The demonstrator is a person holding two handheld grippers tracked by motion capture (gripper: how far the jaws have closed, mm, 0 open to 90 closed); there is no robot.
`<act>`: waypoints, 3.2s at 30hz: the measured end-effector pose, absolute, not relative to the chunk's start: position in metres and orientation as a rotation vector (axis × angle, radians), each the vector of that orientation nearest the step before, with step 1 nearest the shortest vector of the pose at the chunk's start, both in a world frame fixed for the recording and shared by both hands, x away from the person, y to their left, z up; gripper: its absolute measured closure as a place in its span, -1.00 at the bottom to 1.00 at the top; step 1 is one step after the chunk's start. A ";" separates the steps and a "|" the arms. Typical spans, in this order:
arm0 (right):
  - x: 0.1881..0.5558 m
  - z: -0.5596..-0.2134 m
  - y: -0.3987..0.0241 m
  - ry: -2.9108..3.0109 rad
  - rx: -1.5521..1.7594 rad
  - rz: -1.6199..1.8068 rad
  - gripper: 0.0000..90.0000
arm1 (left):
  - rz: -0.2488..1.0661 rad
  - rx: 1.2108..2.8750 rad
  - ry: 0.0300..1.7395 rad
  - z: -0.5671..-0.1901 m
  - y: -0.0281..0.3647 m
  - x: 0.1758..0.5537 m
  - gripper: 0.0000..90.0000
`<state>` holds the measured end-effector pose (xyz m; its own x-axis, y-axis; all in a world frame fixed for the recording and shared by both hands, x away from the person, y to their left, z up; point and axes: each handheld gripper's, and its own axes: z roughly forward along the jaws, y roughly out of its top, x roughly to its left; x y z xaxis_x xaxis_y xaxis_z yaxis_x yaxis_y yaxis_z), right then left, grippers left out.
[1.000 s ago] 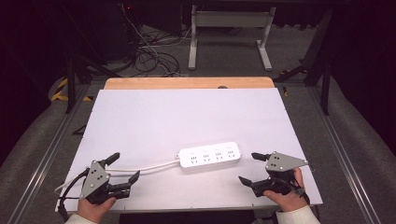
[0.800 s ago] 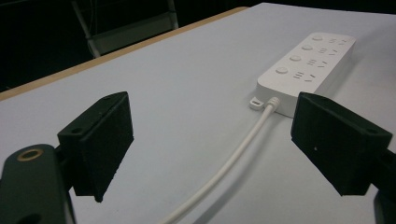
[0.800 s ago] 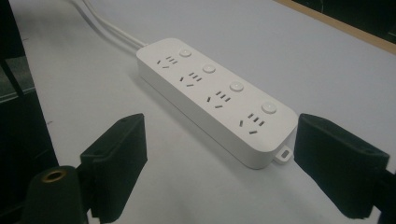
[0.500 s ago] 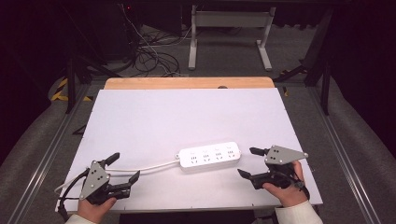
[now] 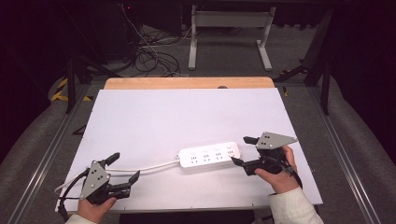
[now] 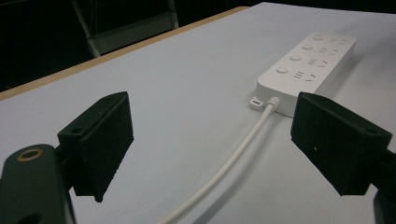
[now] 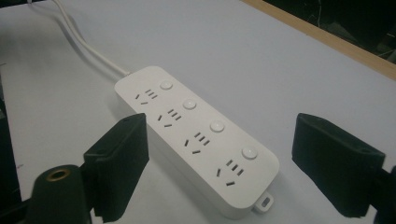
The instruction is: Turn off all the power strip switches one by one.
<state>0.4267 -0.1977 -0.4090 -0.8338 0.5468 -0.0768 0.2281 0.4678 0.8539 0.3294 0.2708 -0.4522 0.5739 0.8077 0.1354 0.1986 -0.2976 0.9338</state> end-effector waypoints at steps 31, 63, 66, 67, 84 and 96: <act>0.468 -0.416 -0.162 2.435 0.644 1.164 0.10 | 0.763 1.823 0.807 -0.452 0.270 0.330 -0.66; 0.491 -0.437 -0.158 2.525 1.005 0.964 1.00 | 0.754 1.822 0.803 -0.454 0.269 0.330 -0.62; 0.491 -0.439 -0.156 2.523 1.002 0.942 1.00 | 0.761 1.826 0.800 -0.453 0.269 0.330 -0.62; 0.492 -0.440 -0.155 2.530 1.000 0.938 1.00 | 0.761 1.826 0.801 -0.453 0.269 0.330 -0.62; 0.494 -0.448 -0.152 2.536 0.986 0.896 1.00 | 0.750 1.823 0.807 -0.454 0.269 0.329 -0.62; 0.493 -0.448 -0.150 2.531 0.985 0.879 1.00 | 0.751 1.823 0.807 -0.453 0.269 0.329 -0.62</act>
<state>0.4931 -0.1502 -0.4484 -0.7258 0.6866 -0.0424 0.5124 0.5808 0.6325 0.3289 0.2685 -0.4534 0.5902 0.7948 0.1412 0.1973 -0.3116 0.9295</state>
